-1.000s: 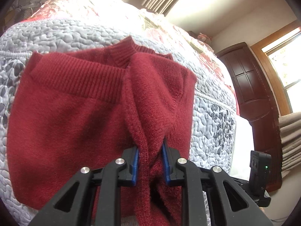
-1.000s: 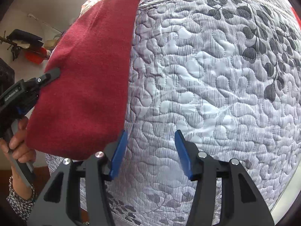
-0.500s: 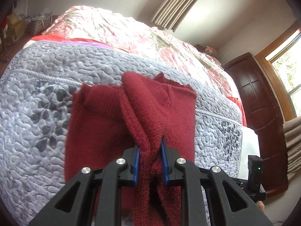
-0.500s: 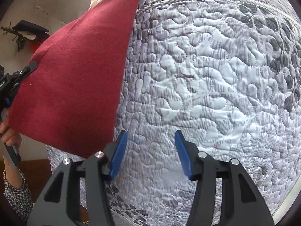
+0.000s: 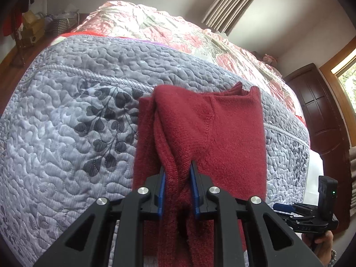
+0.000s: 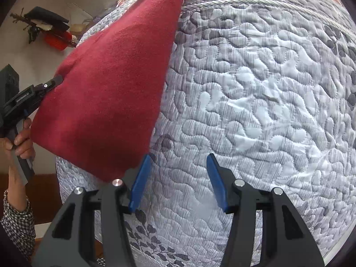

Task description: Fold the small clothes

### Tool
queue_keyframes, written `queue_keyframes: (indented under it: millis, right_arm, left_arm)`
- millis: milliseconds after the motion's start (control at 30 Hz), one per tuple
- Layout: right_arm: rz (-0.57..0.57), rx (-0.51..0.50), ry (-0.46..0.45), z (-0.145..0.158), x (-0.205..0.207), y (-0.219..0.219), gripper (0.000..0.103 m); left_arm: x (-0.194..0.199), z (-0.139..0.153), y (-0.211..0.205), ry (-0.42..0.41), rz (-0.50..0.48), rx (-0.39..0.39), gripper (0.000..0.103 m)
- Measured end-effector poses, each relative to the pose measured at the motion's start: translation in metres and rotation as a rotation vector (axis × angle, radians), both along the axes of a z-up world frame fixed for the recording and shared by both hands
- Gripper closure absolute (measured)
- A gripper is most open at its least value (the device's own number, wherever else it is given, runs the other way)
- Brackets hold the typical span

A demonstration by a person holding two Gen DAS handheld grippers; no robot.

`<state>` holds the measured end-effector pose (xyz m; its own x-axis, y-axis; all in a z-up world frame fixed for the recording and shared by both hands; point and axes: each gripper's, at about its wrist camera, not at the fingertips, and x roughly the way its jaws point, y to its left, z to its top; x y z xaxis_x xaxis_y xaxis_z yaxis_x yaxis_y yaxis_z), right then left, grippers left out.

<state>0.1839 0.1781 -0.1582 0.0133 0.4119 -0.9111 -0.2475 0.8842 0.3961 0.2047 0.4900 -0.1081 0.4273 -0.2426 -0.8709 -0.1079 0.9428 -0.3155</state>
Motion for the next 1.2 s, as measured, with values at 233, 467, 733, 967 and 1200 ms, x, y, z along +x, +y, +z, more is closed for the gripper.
queue_keyframes:
  millis: [233, 467, 733, 967, 1200]
  right_arm:
    - [0.022, 0.005, 0.016, -0.013, 0.001, 0.044, 0.050]
    - [0.025, 0.042, 0.008, -0.014, -0.007, 0.062, 0.046]
    - [0.041, 0.055, 0.005, -0.015, -0.017, 0.091, 0.044]
    - [0.011, 0.106, 0.040, -0.024, -0.030, 0.092, 0.042]
    - [-0.053, 0.184, 0.148, -0.064, -0.023, 0.108, 0.041]
  left_arm:
    - [-0.010, -0.044, 0.002, 0.079, 0.006, 0.091, 0.077]
    - [-0.046, -0.003, 0.007, 0.036, 0.036, 0.101, 0.045]
    - [-0.071, -0.019, -0.023, 0.106, -0.071, 0.091, 0.041]
    - [-0.074, -0.042, 0.007, 0.172, -0.003, -0.031, 0.095]
    - [-0.071, -0.054, 0.013, 0.179, -0.034, -0.050, 0.095]
